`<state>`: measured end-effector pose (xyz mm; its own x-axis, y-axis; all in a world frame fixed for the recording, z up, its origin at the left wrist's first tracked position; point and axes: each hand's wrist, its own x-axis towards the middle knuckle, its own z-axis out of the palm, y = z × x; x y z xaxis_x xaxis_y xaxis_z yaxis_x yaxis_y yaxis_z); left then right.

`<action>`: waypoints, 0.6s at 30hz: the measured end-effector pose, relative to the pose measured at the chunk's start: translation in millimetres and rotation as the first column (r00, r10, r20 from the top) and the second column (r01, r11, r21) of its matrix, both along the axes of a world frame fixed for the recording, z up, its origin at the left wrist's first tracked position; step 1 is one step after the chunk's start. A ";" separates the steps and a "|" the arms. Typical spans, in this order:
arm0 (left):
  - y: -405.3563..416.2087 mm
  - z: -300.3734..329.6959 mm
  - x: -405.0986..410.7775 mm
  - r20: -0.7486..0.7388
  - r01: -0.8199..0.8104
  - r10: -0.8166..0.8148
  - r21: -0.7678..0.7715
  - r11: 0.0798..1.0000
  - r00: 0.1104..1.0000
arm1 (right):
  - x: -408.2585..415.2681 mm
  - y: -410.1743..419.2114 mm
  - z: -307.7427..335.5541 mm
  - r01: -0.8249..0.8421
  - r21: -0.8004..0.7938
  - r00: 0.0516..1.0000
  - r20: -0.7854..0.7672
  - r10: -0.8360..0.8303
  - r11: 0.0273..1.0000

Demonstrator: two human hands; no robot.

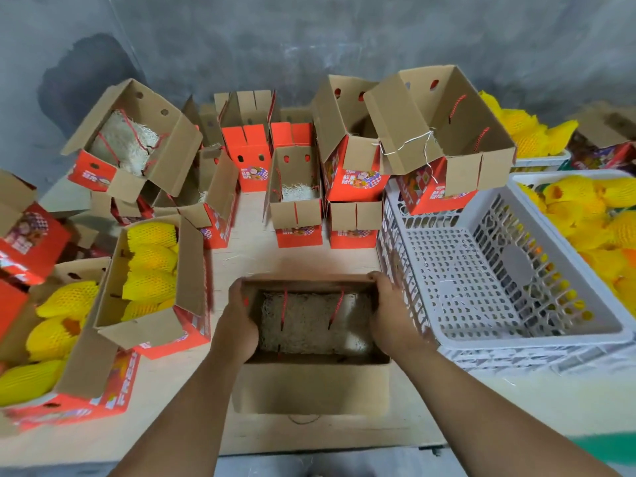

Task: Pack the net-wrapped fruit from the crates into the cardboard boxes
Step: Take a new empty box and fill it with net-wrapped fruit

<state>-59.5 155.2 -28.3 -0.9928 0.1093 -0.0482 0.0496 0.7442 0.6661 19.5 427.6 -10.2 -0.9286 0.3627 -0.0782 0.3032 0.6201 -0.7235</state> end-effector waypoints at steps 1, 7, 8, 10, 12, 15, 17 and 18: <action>-1.7 1.1 -6.6 0.072 0.011 -0.009 -0.024 1.000 0.997 | -1.0 1.8 0.7 -0.020 -0.002 1.000 0.014 0.020 1.000; 7.8 16.2 -27.9 0.370 0.016 0.049 -0.169 0.985 0.928 | -9.4 16.5 13.6 -0.078 -0.015 0.936 0.344 0.079 0.997; 12.3 16.1 -20.0 0.346 0.015 0.068 -0.229 0.973 0.936 | -3.5 13.1 13.6 -0.084 0.019 0.934 0.351 0.072 0.996; 25.9 17.3 -0.6 0.139 -0.016 0.068 -0.344 0.939 0.988 | 10.0 5.5 13.2 -0.082 0.089 0.957 0.284 0.054 0.993; 52.7 26.3 18.5 -0.110 -0.063 0.038 -0.233 0.970 0.993 | 19.5 1.5 18.9 -0.066 0.063 0.992 0.108 0.059 0.996; 118.0 38.0 50.4 -0.274 0.149 -0.133 0.041 0.988 0.953 | 27.2 8.1 32.2 -0.057 -0.039 0.994 -0.101 0.053 0.998; 168.4 43.0 68.2 -0.241 0.327 -0.274 0.220 0.919 0.931 | 30.1 20.9 43.0 -0.051 -0.122 0.987 -0.157 0.031 0.991; 193.3 47.9 74.0 -0.188 0.361 -0.314 0.332 0.872 0.931 | 32.7 31.2 48.7 -0.039 -0.173 0.982 -0.188 0.005 0.984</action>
<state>14.5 348.5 19.6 -0.8875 0.4250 0.1783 0.3545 0.3821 0.8534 52.2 458.8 38.5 -0.9404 0.3382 0.0366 0.1404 0.4839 -0.8638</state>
